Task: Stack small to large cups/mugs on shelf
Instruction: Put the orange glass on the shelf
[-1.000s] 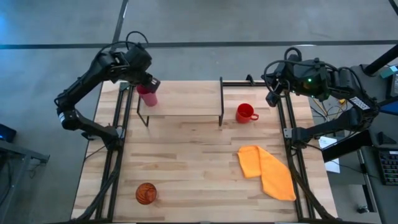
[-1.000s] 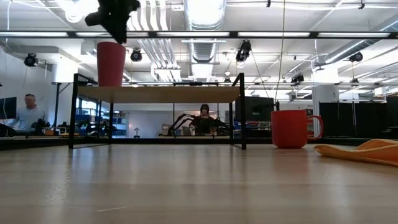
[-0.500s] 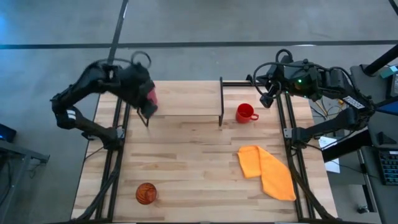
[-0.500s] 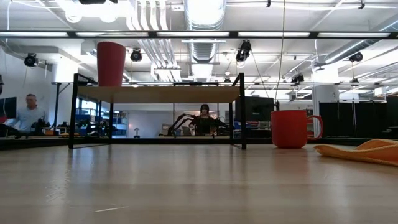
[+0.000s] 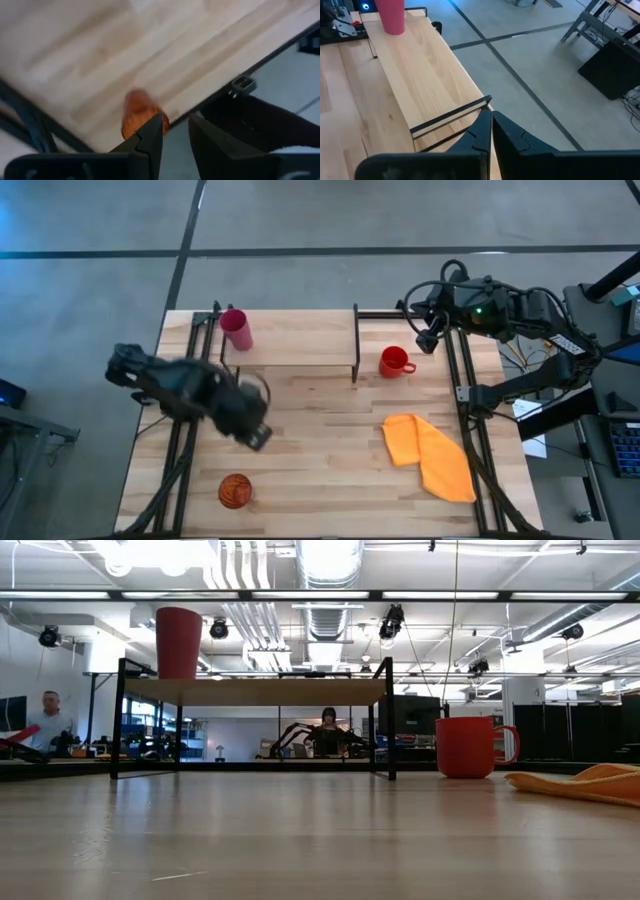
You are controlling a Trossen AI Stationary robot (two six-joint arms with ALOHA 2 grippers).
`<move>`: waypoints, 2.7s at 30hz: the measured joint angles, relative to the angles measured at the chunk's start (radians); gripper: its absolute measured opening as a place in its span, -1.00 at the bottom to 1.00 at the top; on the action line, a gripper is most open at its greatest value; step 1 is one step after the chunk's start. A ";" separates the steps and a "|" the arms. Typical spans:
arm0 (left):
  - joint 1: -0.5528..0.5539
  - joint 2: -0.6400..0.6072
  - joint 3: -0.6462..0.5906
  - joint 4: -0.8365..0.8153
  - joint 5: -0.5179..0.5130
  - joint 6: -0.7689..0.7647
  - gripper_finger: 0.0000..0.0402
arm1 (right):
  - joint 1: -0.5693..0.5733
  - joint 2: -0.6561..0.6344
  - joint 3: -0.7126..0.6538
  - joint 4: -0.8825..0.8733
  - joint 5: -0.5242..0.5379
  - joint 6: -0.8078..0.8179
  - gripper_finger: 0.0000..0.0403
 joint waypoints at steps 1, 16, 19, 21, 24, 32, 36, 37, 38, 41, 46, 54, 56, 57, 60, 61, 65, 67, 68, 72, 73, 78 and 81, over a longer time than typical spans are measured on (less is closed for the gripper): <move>-0.026 0.019 0.000 0.000 0.013 -0.046 -0.61 | 0.000 0.000 -0.001 0.000 0.000 0.000 -0.96; -0.186 0.226 0.000 0.258 0.249 -0.371 -0.61 | 0.000 0.000 -0.005 -0.061 -0.001 0.100 -0.96; -0.185 0.243 -0.001 0.241 0.235 -0.366 -0.61 | 0.000 0.000 -0.006 -0.128 -0.001 0.139 -0.96; -0.186 0.247 -0.002 0.243 0.197 -0.347 -0.61 | 0.000 0.000 -0.008 -0.168 -0.002 0.160 -0.96; -0.185 0.249 -0.005 0.243 0.183 -0.346 -0.61 | 0.000 0.000 -0.010 -0.242 -0.004 0.167 -0.96; -0.190 0.251 -0.006 0.244 0.192 -0.356 -0.61 | 0.000 -0.001 -0.048 -0.252 -0.031 0.220 -0.93; -0.212 0.252 -0.027 0.243 0.201 -0.356 -0.61 | 0.000 0.000 -0.083 -0.209 -0.031 0.207 -0.90; -0.218 0.252 -0.035 0.244 0.204 -0.358 -0.60 | 0.000 0.000 -0.092 -0.199 -0.031 0.205 -0.88; -0.223 0.252 -0.043 0.244 0.212 -0.367 -0.59 | 0.000 0.000 -0.100 -0.194 -0.030 0.205 -0.87; -0.237 0.252 -0.071 0.245 0.269 -0.374 -0.53 | 0.000 -0.001 -0.134 -0.190 -0.029 0.203 -0.80; -0.254 0.252 -0.143 0.247 0.327 -0.375 -0.42 | 0.000 0.000 -0.185 -0.179 -0.028 0.204 -0.70; -0.252 0.252 -0.251 0.300 0.298 -0.371 -0.39 | 0.000 0.000 -0.211 -0.173 -0.028 0.210 -0.61; -0.253 0.252 -0.275 0.329 0.285 -0.370 -0.39 | 0.000 0.000 -0.211 -0.158 -0.028 0.210 -0.61; -0.253 0.252 -0.290 0.354 0.283 -0.370 -0.39 | 0.000 0.000 -0.211 -0.148 -0.028 0.210 -0.61; -0.253 0.253 -0.329 0.409 0.263 -0.366 -0.39 | 0.000 0.000 -0.211 -0.123 -0.028 0.209 -0.62; -0.253 0.253 -0.338 0.421 0.255 -0.366 -0.39 | 0.000 0.000 -0.211 -0.119 -0.028 0.209 -0.62; -0.253 0.253 -0.374 0.437 0.236 -0.366 -0.39 | 0.000 0.000 -0.211 -0.108 -0.028 0.209 -0.61; -0.252 0.252 -0.386 0.438 0.236 -0.365 -0.39 | 0.000 0.000 -0.211 -0.103 -0.028 0.209 -0.60; -0.253 0.252 -0.392 0.438 0.236 -0.363 -0.39 | 0.000 0.000 -0.211 -0.102 -0.028 0.209 -0.61; -0.253 0.252 -0.398 0.439 0.223 -0.341 -0.39 | 0.000 -0.001 -0.211 -0.096 -0.028 0.208 -0.63; -0.252 0.252 -0.398 0.443 0.217 -0.340 -0.39 | 0.000 -0.001 -0.211 -0.094 -0.028 0.208 -0.63; -0.252 0.252 -0.400 0.459 0.195 -0.340 -0.40 | 0.000 -0.001 -0.211 -0.074 -0.028 0.206 -0.61; -0.252 0.252 -0.412 0.491 0.195 -0.340 -0.47 | 0.000 -0.001 -0.211 -0.069 -0.028 0.204 -0.60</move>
